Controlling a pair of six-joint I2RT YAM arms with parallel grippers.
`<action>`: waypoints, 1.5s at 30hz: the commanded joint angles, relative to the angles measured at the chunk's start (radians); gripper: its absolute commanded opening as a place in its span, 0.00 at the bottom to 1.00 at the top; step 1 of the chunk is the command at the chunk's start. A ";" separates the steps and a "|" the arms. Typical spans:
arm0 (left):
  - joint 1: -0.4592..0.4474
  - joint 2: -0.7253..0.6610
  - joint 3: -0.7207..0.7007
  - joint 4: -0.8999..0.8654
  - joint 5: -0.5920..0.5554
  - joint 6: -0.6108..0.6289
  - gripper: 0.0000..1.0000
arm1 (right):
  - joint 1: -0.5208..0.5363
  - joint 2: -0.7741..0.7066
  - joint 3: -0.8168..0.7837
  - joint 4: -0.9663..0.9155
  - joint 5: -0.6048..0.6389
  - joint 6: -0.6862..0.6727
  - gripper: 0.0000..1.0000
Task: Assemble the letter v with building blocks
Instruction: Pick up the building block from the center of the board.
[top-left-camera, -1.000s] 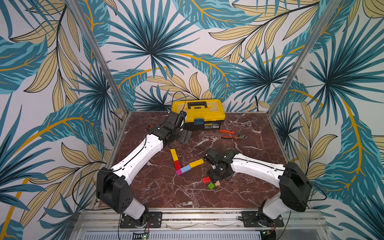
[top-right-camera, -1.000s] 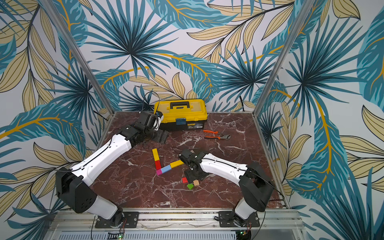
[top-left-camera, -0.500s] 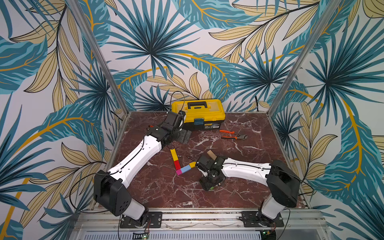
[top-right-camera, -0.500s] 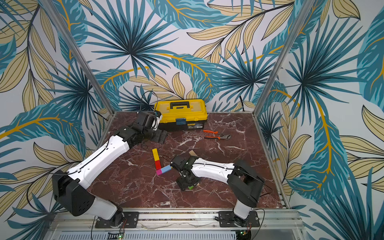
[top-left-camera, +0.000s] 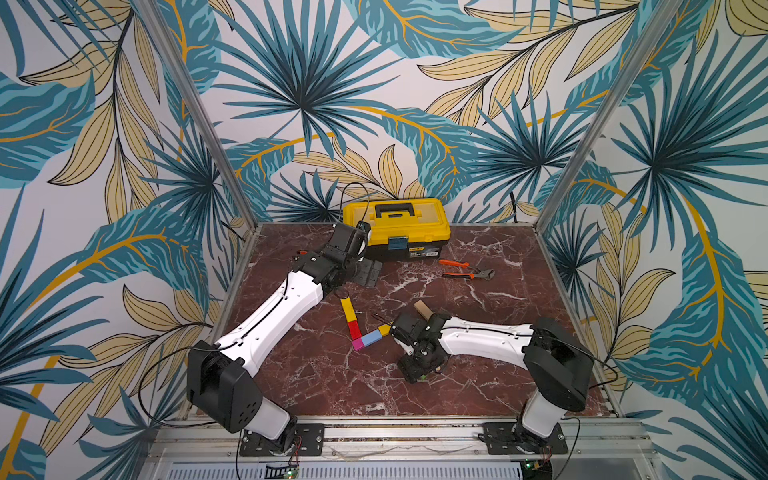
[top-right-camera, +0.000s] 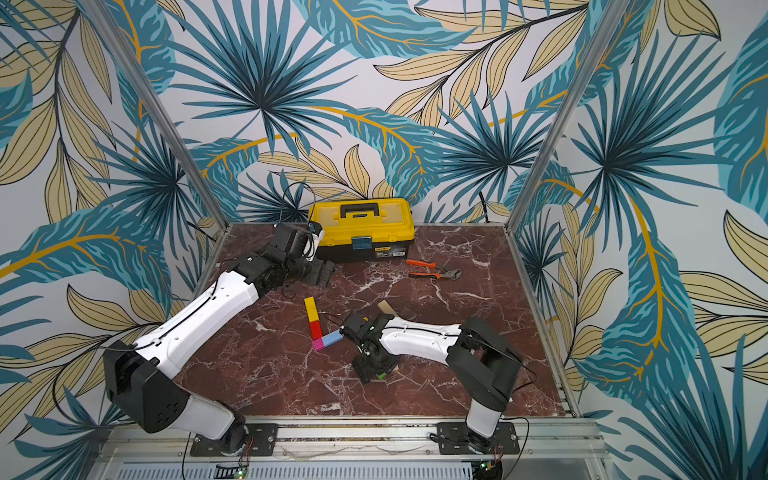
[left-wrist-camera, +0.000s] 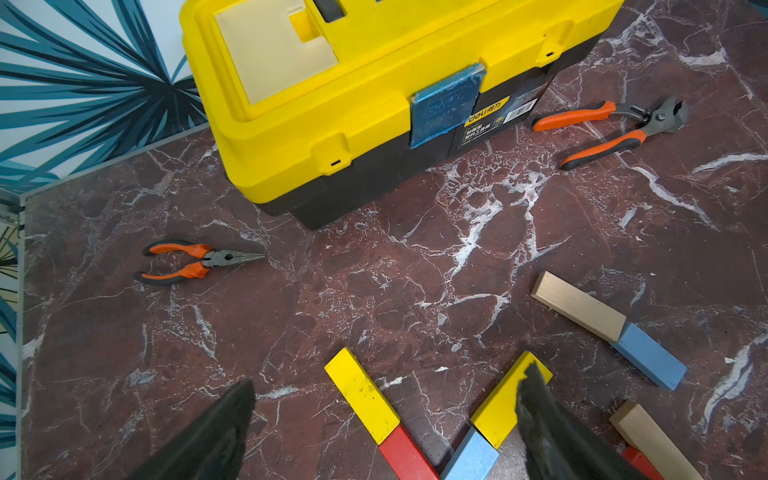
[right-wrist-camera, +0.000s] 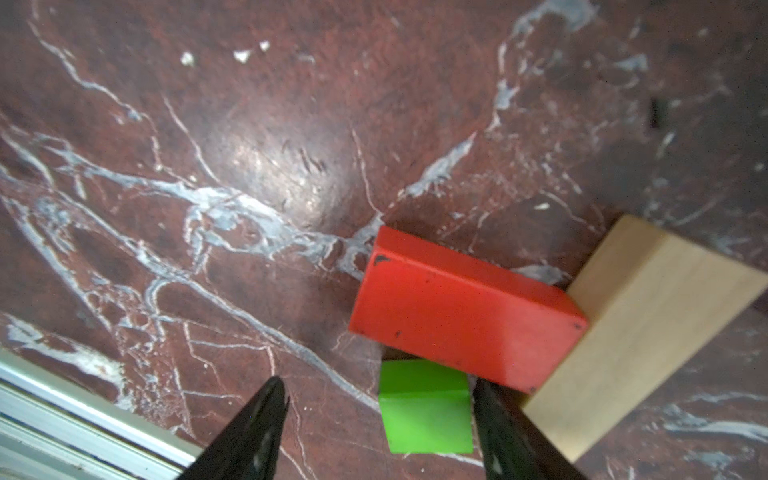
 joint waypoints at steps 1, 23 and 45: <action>0.007 -0.029 -0.013 0.012 -0.009 0.011 0.99 | 0.006 -0.002 -0.034 -0.019 0.019 -0.011 0.73; 0.007 -0.025 -0.014 0.012 -0.006 0.010 0.99 | 0.018 -0.024 -0.037 -0.045 0.063 0.011 0.31; 0.007 -0.017 0.018 0.013 0.009 0.008 0.99 | -0.296 -0.147 -0.010 -0.283 0.047 -0.112 0.27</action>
